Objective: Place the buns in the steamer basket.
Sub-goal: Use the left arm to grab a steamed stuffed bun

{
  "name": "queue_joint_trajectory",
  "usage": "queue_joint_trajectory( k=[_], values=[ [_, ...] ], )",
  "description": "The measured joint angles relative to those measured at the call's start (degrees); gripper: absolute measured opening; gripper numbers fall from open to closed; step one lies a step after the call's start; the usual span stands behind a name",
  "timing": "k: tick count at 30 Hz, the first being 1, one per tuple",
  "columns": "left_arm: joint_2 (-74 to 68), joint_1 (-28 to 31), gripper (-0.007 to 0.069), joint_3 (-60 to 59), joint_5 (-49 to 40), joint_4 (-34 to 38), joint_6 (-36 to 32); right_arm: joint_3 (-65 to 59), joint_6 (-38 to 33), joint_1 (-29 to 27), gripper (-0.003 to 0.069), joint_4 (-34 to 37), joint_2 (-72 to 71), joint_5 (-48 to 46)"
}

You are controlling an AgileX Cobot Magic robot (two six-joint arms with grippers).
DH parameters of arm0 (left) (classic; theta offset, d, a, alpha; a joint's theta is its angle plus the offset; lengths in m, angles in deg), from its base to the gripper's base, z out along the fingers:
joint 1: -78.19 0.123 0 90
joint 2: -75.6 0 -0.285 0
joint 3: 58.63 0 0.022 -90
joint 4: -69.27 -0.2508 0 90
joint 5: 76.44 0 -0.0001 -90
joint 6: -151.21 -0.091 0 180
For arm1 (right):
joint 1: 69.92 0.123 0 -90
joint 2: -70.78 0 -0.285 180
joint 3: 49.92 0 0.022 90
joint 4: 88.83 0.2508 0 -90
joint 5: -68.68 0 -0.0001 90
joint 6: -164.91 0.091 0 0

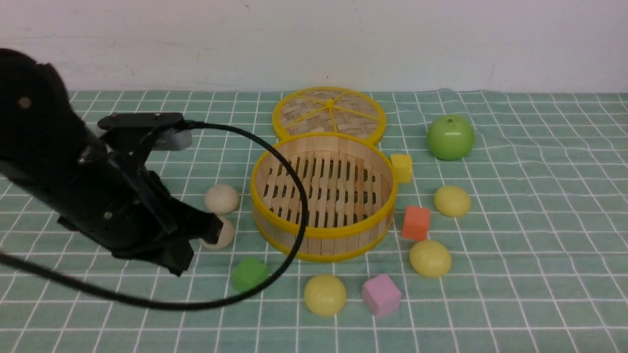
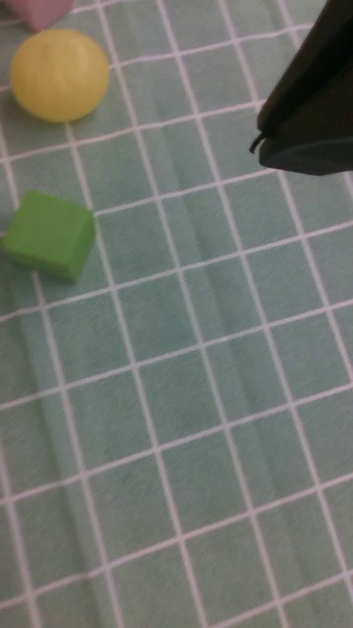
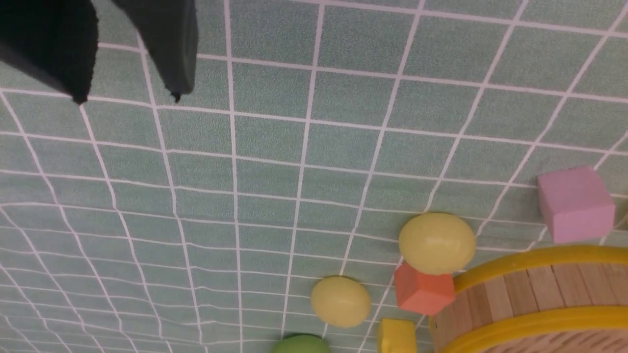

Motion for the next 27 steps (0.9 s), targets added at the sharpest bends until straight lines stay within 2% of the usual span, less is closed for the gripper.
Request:
queue_joint_trajectory(
  k=[4,10,14,22,27],
  values=[
    [-7.6,0.0,-0.0014,5.6,0.2,-4.7,1.7,0.0,0.0,0.0,0.0240,0.0,0.0,0.0],
    [-19.1,0.6,0.0003,14.2,-0.6,-5.6,1.1,0.0,0.0,0.0,0.0240,0.0,0.0,0.0],
    [-24.1,2.1,0.0057,17.8,-1.0,-5.1,0.0,0.0,0.0,0.0,0.0240,0.0,0.0,0.0],
    [-31.2,3.2,0.0227,22.8,1.5,-5.9,-0.8,0.0,0.0,0.0,0.0240,0.0,0.0,0.0],
    [-33.7,3.2,0.0256,22.8,4.1,-7.0,-0.8,0.0,0.0,0.0,0.0240,0.0,0.0,0.0]
  ],
)
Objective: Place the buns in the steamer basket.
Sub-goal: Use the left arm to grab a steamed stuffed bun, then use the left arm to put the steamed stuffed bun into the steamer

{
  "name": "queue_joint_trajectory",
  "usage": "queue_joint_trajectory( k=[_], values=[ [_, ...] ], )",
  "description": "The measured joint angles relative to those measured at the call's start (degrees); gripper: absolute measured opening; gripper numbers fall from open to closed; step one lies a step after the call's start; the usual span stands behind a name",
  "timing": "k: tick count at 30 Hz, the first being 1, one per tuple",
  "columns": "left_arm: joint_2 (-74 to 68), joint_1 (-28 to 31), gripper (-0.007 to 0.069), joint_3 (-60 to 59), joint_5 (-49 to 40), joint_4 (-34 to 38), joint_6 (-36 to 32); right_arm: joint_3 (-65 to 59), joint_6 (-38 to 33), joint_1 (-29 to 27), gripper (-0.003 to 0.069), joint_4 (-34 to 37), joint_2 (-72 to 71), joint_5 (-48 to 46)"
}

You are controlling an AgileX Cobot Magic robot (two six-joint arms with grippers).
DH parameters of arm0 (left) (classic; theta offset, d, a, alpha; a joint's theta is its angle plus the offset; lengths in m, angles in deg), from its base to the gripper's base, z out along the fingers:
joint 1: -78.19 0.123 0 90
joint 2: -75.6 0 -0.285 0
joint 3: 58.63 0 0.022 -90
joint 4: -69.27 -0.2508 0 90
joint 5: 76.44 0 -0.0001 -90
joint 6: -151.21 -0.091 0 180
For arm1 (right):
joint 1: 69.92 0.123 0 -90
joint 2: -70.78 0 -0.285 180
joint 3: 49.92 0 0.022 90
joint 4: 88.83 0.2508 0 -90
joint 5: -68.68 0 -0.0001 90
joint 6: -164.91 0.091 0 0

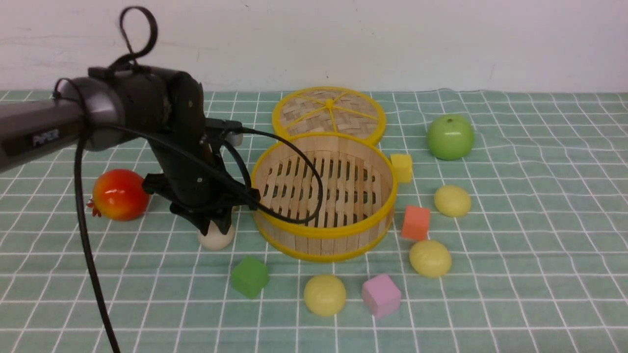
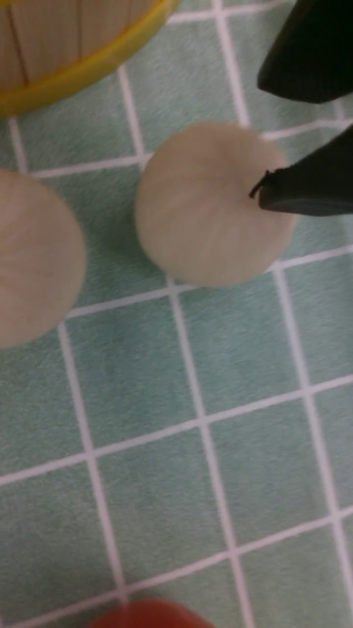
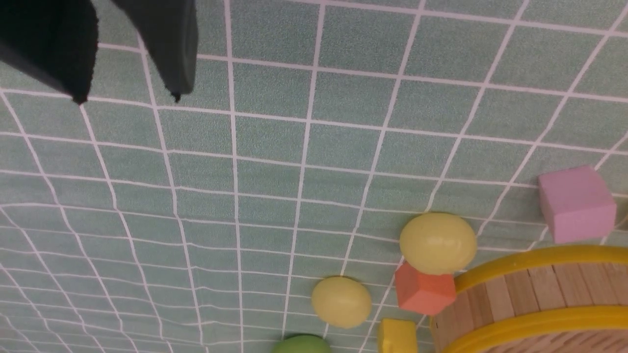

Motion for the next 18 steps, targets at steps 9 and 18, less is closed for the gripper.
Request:
queue_joint_trajectory(
  k=[9,18],
  values=[
    [-1.8,0.0,0.0183,0.0,3.2,-1.8,0.3,0.0,0.0,0.0,0.0240,0.0,0.0,0.0],
    [-1.6,0.0,-0.0013,0.0,2.9,-1.8,0.3,0.0,0.0,0.0,0.0240,0.0,0.0,0.0]
  ],
)
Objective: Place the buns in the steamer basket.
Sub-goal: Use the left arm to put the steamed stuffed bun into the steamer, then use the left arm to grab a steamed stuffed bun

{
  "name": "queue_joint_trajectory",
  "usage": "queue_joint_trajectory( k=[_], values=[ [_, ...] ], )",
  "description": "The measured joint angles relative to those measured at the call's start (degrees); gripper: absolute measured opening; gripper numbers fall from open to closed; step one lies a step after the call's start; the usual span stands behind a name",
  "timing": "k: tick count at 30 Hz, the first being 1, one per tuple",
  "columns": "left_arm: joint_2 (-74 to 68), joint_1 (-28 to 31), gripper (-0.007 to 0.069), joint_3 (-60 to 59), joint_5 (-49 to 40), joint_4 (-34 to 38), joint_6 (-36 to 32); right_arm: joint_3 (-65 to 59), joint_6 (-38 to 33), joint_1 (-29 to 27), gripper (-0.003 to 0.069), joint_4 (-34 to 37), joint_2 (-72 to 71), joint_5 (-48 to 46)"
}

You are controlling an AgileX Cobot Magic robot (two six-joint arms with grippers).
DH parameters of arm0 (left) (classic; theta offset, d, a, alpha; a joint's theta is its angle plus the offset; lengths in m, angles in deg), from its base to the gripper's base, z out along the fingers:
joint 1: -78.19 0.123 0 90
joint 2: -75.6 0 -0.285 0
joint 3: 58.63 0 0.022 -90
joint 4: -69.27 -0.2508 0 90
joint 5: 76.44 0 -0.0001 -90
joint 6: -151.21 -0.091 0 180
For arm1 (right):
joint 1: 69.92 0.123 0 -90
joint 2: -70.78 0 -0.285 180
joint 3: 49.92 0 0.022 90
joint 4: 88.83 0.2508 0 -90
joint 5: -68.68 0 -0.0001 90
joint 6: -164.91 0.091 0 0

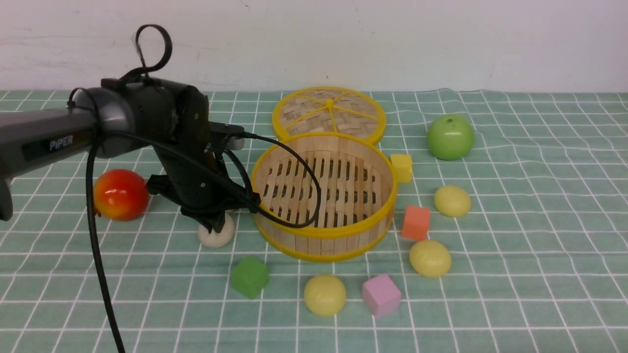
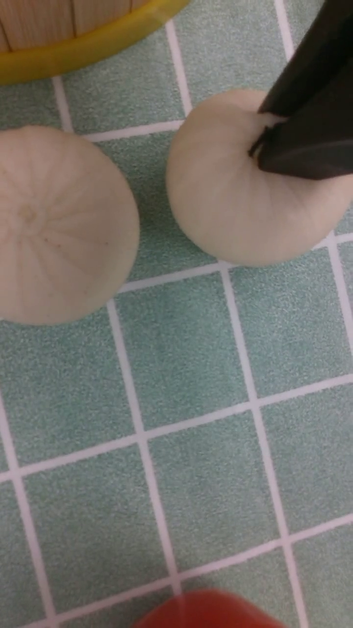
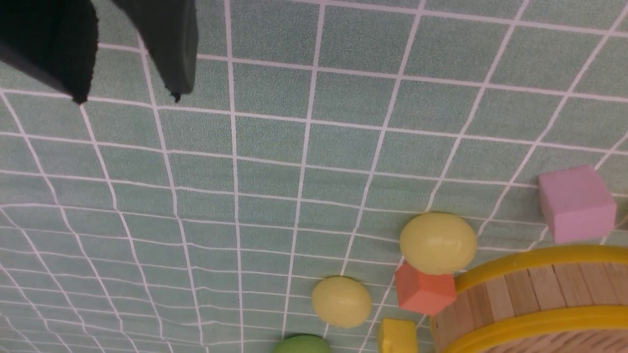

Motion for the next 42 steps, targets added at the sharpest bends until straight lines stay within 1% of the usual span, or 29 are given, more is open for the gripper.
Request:
queue_joint_trajectory(
  k=[5,10,13,18,22,26,28,30,33,35,39,42],
  values=[
    [3.8,-1.3,-0.0013,0.1,-3.5,-0.1,-0.9,0.0,0.0,0.0,0.0240,0.0,0.0,0.0],
    [10.6,-5.2,-0.0013,0.2,-3.6,0.1,-3.1,0.0,0.0,0.0,0.0240,0.0,0.0,0.0],
    [13.1,-8.5,-0.0013,0.7,0.1,0.9,-4.7,0.0,0.0,0.0,0.0240,0.0,0.0,0.0],
    [11.3,-11.2,-0.0013,1.0,5.8,2.5,-7.9,0.0,0.0,0.0,0.0240,0.0,0.0,0.0],
    [7.3,-12.2,-0.0013,1.0,10.5,3.0,-9.1,0.0,0.0,0.0,0.0240,0.0,0.0,0.0],
    [3.0,-12.2,0.0006,1.0,11.2,1.8,-9.0,0.0,0.0,0.0,0.0240,0.0,0.0,0.0],
    [1.5,-12.2,0.0035,1.0,11.3,1.1,-8.6,0.0,0.0,0.0,0.0240,0.0,0.0,0.0],
    [1.2,-12.2,0.0083,1.0,11.5,0.7,-8.4,0.0,0.0,0.0,0.0240,0.0,0.0,0.0],
    [1.5,-12.2,0.0187,1.4,11.0,0.5,-7.0,0.0,0.0,0.0,0.0240,0.0,0.0,0.0],
    [2.2,-12.2,0.0260,2.6,9.1,0.5,-5.5,0.0,0.0,0.0,0.0240,0.0,0.0,0.0],
    [5.1,-12.2,0.0351,5.7,4.3,0.5,-4.2,0.0,0.0,0.0,0.0240,0.0,0.0,0.0],
    [8.5,-11.8,0.0382,7.6,0.4,-0.4,-3.8,0.0,0.0,0.0,0.0240,0.0,0.0,0.0]
  ],
)
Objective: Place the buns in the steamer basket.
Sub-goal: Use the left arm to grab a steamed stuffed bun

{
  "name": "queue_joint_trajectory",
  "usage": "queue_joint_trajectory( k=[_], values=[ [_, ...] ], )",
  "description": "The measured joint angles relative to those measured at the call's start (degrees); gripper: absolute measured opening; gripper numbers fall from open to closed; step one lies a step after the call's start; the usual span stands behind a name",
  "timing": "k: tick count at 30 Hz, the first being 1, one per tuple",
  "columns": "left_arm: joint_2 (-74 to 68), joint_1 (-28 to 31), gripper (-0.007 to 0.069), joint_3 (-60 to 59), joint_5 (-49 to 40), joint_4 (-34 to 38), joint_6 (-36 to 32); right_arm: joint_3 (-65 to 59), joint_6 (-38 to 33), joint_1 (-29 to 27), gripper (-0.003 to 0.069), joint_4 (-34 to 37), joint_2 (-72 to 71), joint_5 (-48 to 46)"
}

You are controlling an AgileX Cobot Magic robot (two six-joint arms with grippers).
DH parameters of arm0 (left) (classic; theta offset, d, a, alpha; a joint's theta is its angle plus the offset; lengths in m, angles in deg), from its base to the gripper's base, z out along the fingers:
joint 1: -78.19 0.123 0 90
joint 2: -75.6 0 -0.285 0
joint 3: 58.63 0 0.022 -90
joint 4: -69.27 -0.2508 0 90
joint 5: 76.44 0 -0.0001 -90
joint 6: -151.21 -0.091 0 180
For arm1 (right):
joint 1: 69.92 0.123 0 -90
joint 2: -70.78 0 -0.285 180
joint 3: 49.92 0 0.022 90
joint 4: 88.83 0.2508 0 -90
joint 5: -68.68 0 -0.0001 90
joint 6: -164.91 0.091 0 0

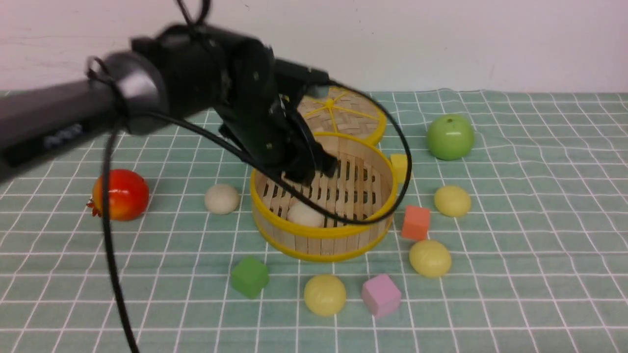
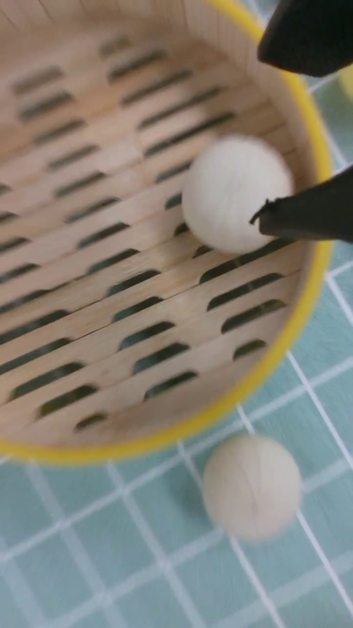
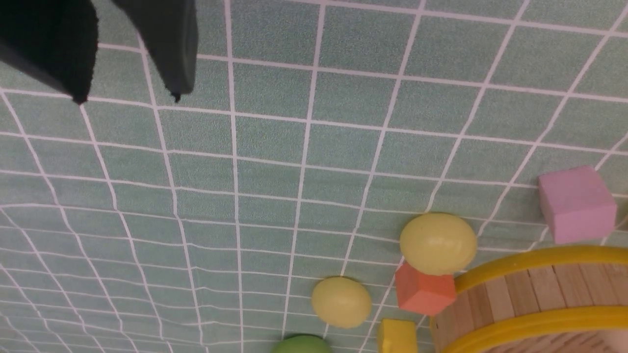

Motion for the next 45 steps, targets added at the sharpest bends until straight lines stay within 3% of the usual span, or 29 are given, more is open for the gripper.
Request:
queue_joint_trajectory(
  k=[3,8,12,20,28,38,41,45],
  values=[
    [2.2,2.9,0.0361,0.4,-2.1,-0.5,0.9,0.0,0.0,0.0,0.0240,0.0,0.0,0.0],
    [-1.3,11.6,0.0252,0.3,-4.2,2.6,2.2,0.0,0.0,0.0,0.0240,0.0,0.0,0.0],
    [-5.2,13.9,0.0211,0.3,-3.4,3.3,2.2,0.0,0.0,0.0,0.0240,0.0,0.0,0.0],
    [-10.7,14.4,0.0281,0.3,5.1,2.6,2.2,0.0,0.0,0.0,0.0240,0.0,0.0,0.0],
    [-13.5,14.4,0.0290,0.3,7.7,-2.6,2.5,0.0,0.0,0.0,0.0240,0.0,0.0,0.0],
    [-14.8,14.4,0.0288,0.3,10.6,-3.3,2.5,0.0,0.0,0.0,0.0240,0.0,0.0,0.0],
    [-14.8,14.4,0.0257,0.3,10.6,-3.3,2.5,0.0,0.0,0.0,0.0240,0.0,0.0,0.0],
    [-14.8,14.4,0.0099,0.3,9.8,-3.2,2.5,0.0,0.0,0.0,0.0240,0.0,0.0,0.0]
  ],
)
